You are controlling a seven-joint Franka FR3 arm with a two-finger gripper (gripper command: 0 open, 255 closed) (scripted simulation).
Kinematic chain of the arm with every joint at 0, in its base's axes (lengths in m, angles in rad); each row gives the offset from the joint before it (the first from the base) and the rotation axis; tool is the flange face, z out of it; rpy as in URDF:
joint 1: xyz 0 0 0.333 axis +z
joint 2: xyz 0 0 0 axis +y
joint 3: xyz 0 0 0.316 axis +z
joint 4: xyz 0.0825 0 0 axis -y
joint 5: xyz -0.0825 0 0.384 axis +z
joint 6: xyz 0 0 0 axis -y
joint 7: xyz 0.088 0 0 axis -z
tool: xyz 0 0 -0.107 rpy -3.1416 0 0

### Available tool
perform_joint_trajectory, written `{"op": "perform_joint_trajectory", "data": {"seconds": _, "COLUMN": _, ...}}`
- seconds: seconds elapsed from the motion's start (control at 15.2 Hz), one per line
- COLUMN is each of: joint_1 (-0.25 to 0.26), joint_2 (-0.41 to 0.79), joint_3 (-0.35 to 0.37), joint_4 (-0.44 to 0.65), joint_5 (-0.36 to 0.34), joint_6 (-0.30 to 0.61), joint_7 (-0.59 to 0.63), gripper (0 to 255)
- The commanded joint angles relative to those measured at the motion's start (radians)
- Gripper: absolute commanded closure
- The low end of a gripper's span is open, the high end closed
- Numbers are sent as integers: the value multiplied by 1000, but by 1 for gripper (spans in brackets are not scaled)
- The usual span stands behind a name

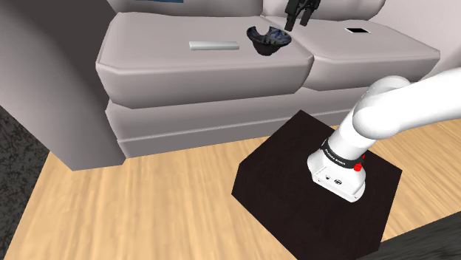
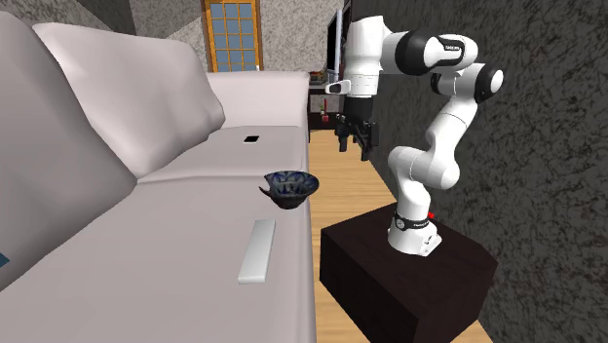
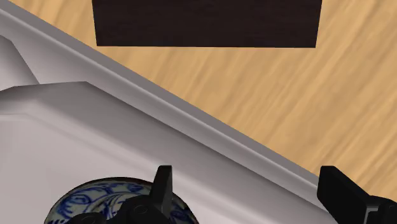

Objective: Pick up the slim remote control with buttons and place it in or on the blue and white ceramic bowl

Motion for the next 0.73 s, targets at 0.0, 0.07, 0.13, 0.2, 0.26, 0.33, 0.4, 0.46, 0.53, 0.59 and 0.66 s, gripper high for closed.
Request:
{"op": "perform_joint_trajectory", "data": {"seconds": 0.0, "joint_1": 0, "joint_2": 0, "joint_3": 0, "joint_4": 0, "joint_5": 0, "joint_6": 0, "joint_7": 0, "gripper": 0}}
{"op": "perform_joint_trajectory", "data": {"seconds": 0.07, "joint_1": 8, "joint_2": 38, "joint_3": -14, "joint_4": 13, "joint_5": -7, "joint_6": 22, "joint_7": -37, "gripper": 0}}
{"op": "perform_joint_trajectory", "data": {"seconds": 0.13, "joint_1": 16, "joint_2": 77, "joint_3": -28, "joint_4": 28, "joint_5": -13, "joint_6": 43, "joint_7": -73, "gripper": 0}}
{"op": "perform_joint_trajectory", "data": {"seconds": 0.2, "joint_1": 24, "joint_2": 117, "joint_3": -41, "joint_4": 44, "joint_5": -18, "joint_6": 62, "joint_7": -110, "gripper": 0}}
{"op": "perform_joint_trajectory", "data": {"seconds": 0.26, "joint_1": 32, "joint_2": 157, "joint_3": -53, "joint_4": 62, "joint_5": -22, "joint_6": 81, "joint_7": -146, "gripper": 0}}
{"op": "perform_joint_trajectory", "data": {"seconds": 0.33, "joint_1": 41, "joint_2": 198, "joint_3": -65, "joint_4": 82, "joint_5": -24, "joint_6": 99, "joint_7": -182, "gripper": 0}}
{"op": "perform_joint_trajectory", "data": {"seconds": 0.4, "joint_1": 49, "joint_2": 238, "joint_3": -76, "joint_4": 103, "joint_5": -26, "joint_6": 115, "joint_7": -218, "gripper": 0}}
{"op": "perform_joint_trajectory", "data": {"seconds": 0.46, "joint_1": 57, "joint_2": 279, "joint_3": -86, "joint_4": 125, "joint_5": -26, "joint_6": 130, "joint_7": -253, "gripper": 0}}
{"op": "perform_joint_trajectory", "data": {"seconds": 0.53, "joint_1": 66, "joint_2": 321, "joint_3": -96, "joint_4": 149, "joint_5": -26, "joint_6": 144, "joint_7": -289, "gripper": 0}}
{"op": "perform_joint_trajectory", "data": {"seconds": 0.59, "joint_1": 74, "joint_2": 362, "joint_3": -104, "joint_4": 174, "joint_5": -24, "joint_6": 157, "joint_7": -324, "gripper": 0}}
{"op": "perform_joint_trajectory", "data": {"seconds": 0.66, "joint_1": 81, "joint_2": 404, "joint_3": -112, "joint_4": 200, "joint_5": -21, "joint_6": 168, "joint_7": -360, "gripper": 0}}
